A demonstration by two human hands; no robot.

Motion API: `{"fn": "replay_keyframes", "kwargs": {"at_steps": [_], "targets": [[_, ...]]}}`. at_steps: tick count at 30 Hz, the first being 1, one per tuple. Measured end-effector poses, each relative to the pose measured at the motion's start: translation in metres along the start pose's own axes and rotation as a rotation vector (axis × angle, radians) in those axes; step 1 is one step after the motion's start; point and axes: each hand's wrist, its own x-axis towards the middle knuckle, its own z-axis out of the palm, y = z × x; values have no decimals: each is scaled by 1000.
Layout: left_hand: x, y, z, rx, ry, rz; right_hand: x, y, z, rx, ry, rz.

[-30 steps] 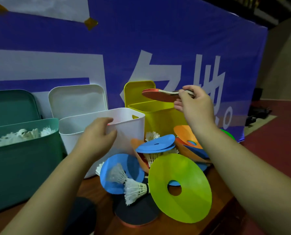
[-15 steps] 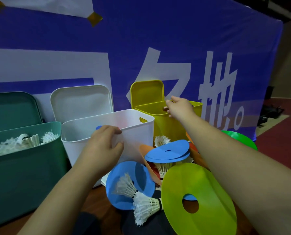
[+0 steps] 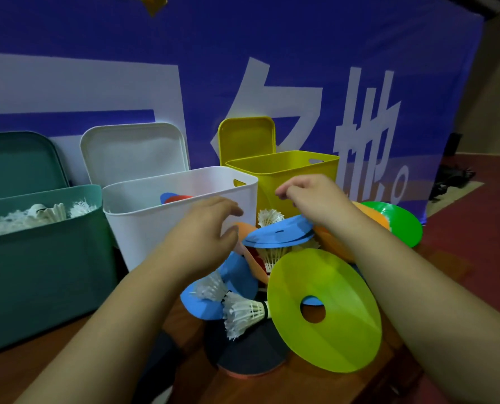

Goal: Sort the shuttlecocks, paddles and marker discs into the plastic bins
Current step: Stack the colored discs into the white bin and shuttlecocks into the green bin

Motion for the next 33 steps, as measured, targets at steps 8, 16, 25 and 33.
{"fn": "replay_keyframes", "kwargs": {"at_steps": [8, 16, 25, 33], "targets": [[-8, 6, 17, 79, -158, 72, -60, 29, -15, -315, -39, -163], [-12, 11, 22, 63, -158, 24, -72, 39, 11, -458, -105, -195], [-13, 14, 23, 45, -132, -6, -65, 35, 14, -454, 28, -261], [-13, 20, 20, -79, -27, -134, -62, 23, 7, -291, 327, -393]]}}
